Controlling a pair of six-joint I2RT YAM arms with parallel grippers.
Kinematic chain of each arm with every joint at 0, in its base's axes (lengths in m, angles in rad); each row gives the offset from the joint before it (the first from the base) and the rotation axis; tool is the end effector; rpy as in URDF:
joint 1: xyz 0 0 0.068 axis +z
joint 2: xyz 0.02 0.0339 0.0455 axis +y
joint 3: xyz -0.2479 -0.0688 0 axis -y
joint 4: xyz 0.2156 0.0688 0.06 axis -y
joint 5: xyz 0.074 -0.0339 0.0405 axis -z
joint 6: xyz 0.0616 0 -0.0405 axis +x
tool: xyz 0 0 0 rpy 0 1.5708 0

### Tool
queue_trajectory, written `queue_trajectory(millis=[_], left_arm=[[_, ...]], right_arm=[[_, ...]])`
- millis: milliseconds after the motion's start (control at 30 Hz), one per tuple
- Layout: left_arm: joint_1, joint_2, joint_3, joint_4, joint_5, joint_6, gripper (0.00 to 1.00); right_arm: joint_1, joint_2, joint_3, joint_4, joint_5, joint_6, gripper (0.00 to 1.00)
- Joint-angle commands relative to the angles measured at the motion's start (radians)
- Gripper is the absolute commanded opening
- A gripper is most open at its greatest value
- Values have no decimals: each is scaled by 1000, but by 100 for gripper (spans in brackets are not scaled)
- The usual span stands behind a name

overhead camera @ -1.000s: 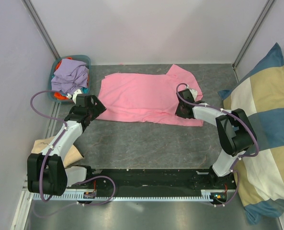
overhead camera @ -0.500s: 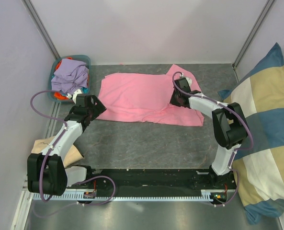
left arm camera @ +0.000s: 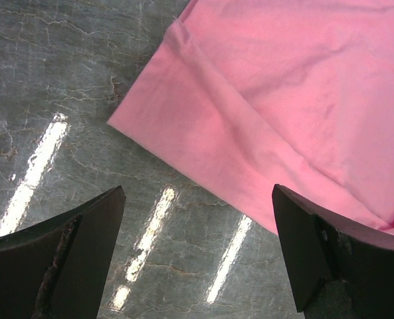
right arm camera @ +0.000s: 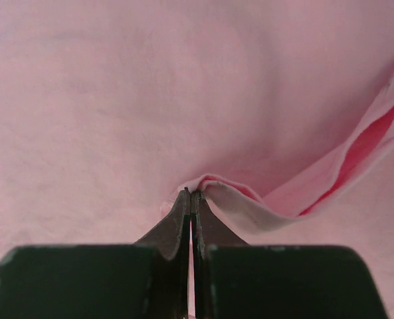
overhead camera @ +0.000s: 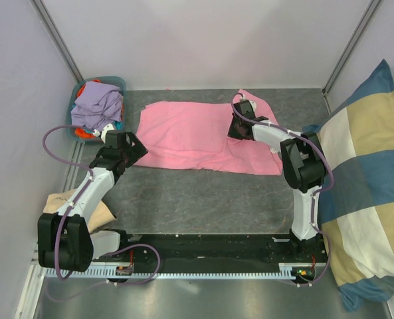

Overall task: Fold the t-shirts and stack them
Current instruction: Fold the tshirt

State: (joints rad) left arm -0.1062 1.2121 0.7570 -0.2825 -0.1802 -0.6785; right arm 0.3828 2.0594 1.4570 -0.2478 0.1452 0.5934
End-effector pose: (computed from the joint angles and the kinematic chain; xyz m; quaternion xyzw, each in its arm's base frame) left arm 0.2524 -0.0158 0.2142 -0.2920 0.8635 -0.0781 0.4038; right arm 0.4088 0.1550 0.1583 0.1235 0.9255 0.1049 0.3424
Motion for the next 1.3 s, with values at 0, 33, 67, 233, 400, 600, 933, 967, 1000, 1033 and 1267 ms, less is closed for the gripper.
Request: queue_trajectory(millis=[0,33,67,233,400,600,933,967,1000,1033,1267], left_arm=[[2,-31,1,6,-2,39,100],[2,-31,1,6,-2,40,100],[2,-31,2,8,-2,39,100],[2,-23,-1,6,-8,40,100],[2,13,-10,25,-12,-2,100],[0,89,-44,83,16,-53,100],[-3,76,-54,92,15,-49,100],[-3,73,-54,92,15,-49,100],[-3,73,-54,92,15,-50,100],[-3,73,-54,92,16,-50,100],[-3,76,-56,94,18,-52,100]], right_arm=[[4,31,69,10,-13,-24,0],[4,37,74,8,-16,-29,0],[4,42,84,8,-19,-38,7],[2,-1,89,28,-32,-101,61],[4,-175,-4,39,50,-168,80],[2,-390,-251,-56,229,-63,81],[-33,-623,-549,-200,320,230,79],[-33,-654,-588,-202,320,249,79],[-35,-669,-609,-202,324,264,79],[-33,-683,-628,-202,346,291,79],[-35,-719,-699,-214,393,324,76]])
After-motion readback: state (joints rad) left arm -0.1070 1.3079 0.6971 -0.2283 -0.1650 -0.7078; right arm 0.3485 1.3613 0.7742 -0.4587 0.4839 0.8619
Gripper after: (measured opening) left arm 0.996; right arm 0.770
